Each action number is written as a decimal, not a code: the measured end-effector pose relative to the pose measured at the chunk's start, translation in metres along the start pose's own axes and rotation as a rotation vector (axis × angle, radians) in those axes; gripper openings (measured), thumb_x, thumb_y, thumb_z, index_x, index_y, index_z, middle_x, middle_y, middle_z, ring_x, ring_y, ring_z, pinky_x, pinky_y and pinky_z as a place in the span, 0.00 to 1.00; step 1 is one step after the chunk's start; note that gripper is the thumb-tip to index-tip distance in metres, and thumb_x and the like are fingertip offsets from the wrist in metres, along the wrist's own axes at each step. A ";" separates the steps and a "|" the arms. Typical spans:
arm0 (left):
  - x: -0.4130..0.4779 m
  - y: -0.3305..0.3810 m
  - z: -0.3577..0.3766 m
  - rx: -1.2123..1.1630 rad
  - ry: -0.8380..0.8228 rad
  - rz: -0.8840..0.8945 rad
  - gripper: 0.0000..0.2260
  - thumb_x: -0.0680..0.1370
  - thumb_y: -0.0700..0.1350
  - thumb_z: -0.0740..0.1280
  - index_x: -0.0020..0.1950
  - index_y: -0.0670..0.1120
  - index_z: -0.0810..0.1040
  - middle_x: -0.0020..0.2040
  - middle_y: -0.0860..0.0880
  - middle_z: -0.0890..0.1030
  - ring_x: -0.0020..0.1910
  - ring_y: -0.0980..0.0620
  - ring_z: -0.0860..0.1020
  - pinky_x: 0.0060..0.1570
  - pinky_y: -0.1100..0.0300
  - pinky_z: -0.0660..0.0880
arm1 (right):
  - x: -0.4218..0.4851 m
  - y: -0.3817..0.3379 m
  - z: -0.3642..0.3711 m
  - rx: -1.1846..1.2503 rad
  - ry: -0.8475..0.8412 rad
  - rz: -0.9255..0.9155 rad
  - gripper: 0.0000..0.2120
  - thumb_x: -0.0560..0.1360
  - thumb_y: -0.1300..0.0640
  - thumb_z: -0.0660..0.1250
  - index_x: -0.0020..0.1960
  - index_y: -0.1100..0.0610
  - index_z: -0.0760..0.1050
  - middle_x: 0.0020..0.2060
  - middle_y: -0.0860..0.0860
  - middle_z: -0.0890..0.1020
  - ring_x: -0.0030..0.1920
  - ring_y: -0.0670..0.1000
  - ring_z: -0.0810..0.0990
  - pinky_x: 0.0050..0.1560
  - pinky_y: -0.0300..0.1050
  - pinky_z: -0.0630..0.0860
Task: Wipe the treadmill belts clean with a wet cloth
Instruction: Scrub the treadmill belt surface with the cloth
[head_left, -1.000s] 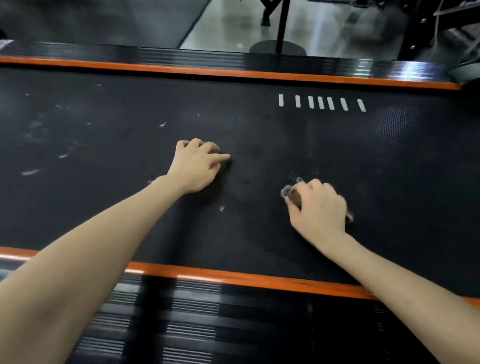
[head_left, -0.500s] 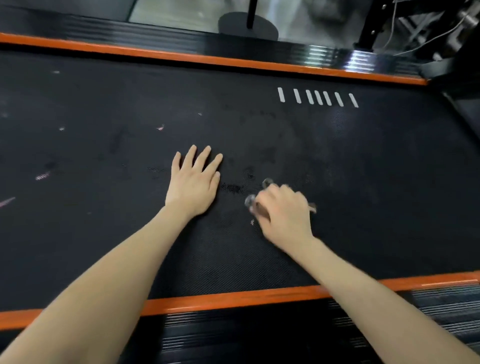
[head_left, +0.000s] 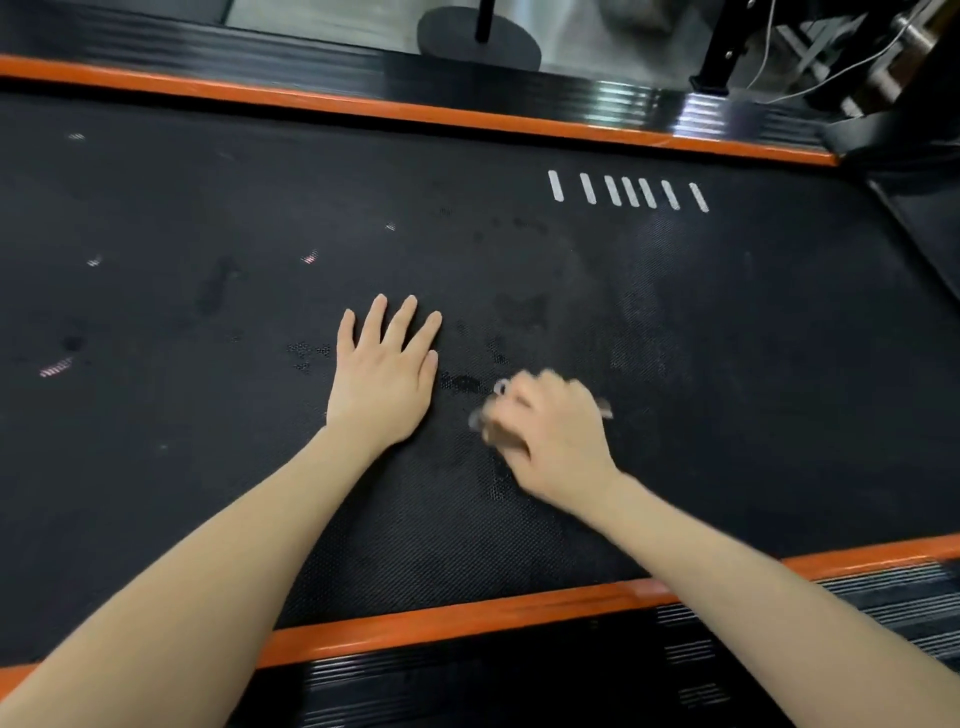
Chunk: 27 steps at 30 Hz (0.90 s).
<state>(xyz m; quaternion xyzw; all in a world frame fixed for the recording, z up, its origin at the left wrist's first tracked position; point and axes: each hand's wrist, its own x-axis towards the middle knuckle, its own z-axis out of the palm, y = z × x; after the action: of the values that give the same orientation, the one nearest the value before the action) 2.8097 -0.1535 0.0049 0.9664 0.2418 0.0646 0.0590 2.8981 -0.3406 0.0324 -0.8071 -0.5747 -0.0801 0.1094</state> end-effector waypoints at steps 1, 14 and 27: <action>0.000 0.001 -0.001 0.003 -0.010 -0.002 0.22 0.82 0.52 0.47 0.75 0.52 0.61 0.76 0.46 0.61 0.75 0.41 0.55 0.72 0.43 0.47 | -0.022 -0.004 -0.006 0.042 -0.037 -0.071 0.09 0.68 0.52 0.69 0.45 0.53 0.74 0.42 0.51 0.75 0.40 0.54 0.72 0.35 0.47 0.67; 0.107 -0.035 -0.018 0.123 0.013 -0.035 0.22 0.81 0.53 0.53 0.74 0.48 0.64 0.75 0.41 0.62 0.74 0.40 0.56 0.72 0.43 0.47 | 0.102 0.109 0.034 -0.155 0.208 0.315 0.08 0.70 0.53 0.66 0.45 0.57 0.78 0.36 0.55 0.74 0.33 0.59 0.73 0.31 0.44 0.63; 0.119 -0.046 0.003 0.004 0.036 0.012 0.27 0.77 0.57 0.46 0.70 0.48 0.70 0.70 0.42 0.70 0.72 0.40 0.63 0.70 0.42 0.55 | 0.181 0.140 0.039 -0.131 0.108 0.383 0.10 0.75 0.49 0.63 0.48 0.52 0.79 0.44 0.54 0.78 0.45 0.61 0.76 0.39 0.50 0.72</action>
<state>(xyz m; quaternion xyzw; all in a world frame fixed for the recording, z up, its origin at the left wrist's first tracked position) 2.8931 -0.0572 0.0071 0.9666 0.2373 0.0818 0.0524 3.0895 -0.2093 0.0290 -0.9016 -0.3974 -0.1380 0.1008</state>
